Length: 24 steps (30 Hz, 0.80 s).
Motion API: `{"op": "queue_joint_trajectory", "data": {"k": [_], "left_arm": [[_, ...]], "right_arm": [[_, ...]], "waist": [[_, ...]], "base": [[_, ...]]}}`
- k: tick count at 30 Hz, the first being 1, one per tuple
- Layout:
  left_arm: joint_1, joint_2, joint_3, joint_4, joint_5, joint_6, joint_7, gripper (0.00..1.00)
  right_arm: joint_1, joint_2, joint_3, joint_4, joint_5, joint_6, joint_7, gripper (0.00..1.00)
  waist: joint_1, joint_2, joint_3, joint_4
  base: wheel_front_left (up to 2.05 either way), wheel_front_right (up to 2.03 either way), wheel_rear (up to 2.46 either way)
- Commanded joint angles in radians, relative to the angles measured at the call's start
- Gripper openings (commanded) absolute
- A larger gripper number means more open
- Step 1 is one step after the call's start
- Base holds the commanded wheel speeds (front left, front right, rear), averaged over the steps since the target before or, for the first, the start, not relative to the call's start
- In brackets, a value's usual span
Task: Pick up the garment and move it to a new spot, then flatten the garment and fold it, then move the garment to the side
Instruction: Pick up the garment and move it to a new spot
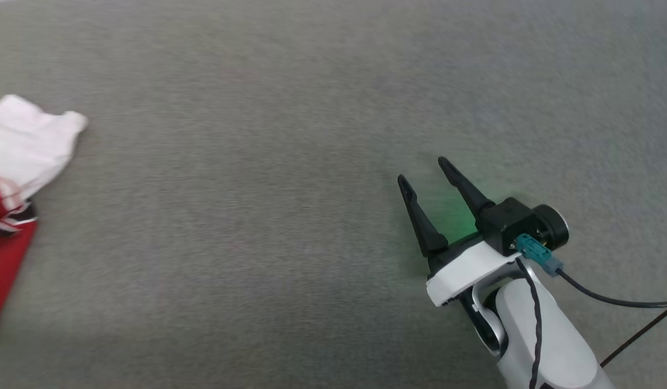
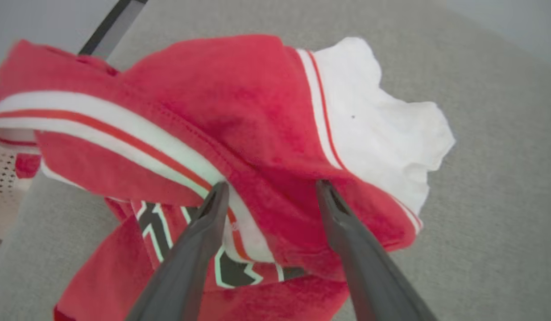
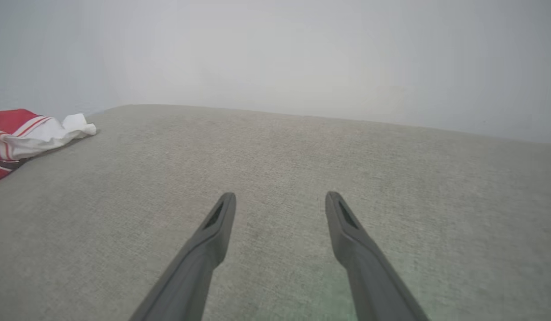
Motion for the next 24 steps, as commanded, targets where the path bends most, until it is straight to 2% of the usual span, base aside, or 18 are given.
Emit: {"op": "queue_joint_trajectory", "data": {"k": [1,7,12,13,14,15,21,24], "left_arm": [[-0.032,0.008,-0.004,0.066,-0.029,0.002,0.044,1.00],[-0.054,0.013,-0.049,0.146,-0.035,0.002,0.113,1.00],[-0.044,-0.018,-0.095,0.170,-0.071,0.002,0.193,1.00],[-0.038,-0.022,-0.102,0.172,-0.078,0.002,0.204,0.87],[-0.035,-0.023,-0.108,0.167,-0.084,0.002,0.202,0.36],[-0.035,-0.021,-0.106,0.170,-0.091,0.002,0.182,0.02],[-0.065,0.017,-0.117,0.145,-0.069,0.001,-0.002,0.00],[-0.091,0.022,-0.130,0.105,-0.070,0.002,-0.061,0.00]], "right_arm": [[-0.014,0.001,0.005,-0.019,0.010,-0.001,-0.005,1.00],[-0.011,0.001,0.010,-0.058,0.006,-0.001,-0.005,1.00],[-0.015,0.000,0.026,-0.111,-0.005,-0.001,-0.005,1.00],[-0.014,0.000,0.029,-0.120,-0.006,-0.001,-0.005,1.00],[-0.013,0.000,0.031,-0.130,-0.007,-0.001,-0.005,1.00],[-0.012,0.000,0.031,-0.136,-0.009,-0.001,-0.005,1.00],[0.018,0.000,0.011,-0.144,-0.002,-0.001,-0.005,1.00],[0.039,0.000,-0.008,-0.135,0.013,-0.001,-0.005,1.00]], "waist": [[0.0000,0.0000,0.052,-0.061],[0.0000,0.0000,0.083,-0.088],[0.0000,0.0000,0.103,-0.096],[0.0000,0.0000,0.103,-0.097],[0.0000,0.0000,0.102,-0.097],[0.0000,0.0000,0.097,-0.096],[0.0000,0.0000,0.016,-0.079],[0.0000,0.0000,-0.036,-0.067]], "base": [[0.00,0.00,0.00],[0.00,0.00,0.00],[0.00,0.00,0.00],[0.00,0.00,0.00],[0.00,0.00,0.00],[0.00,0.00,0.00],[0.00,0.00,0.00],[0.00,0.00,0.00]]}}
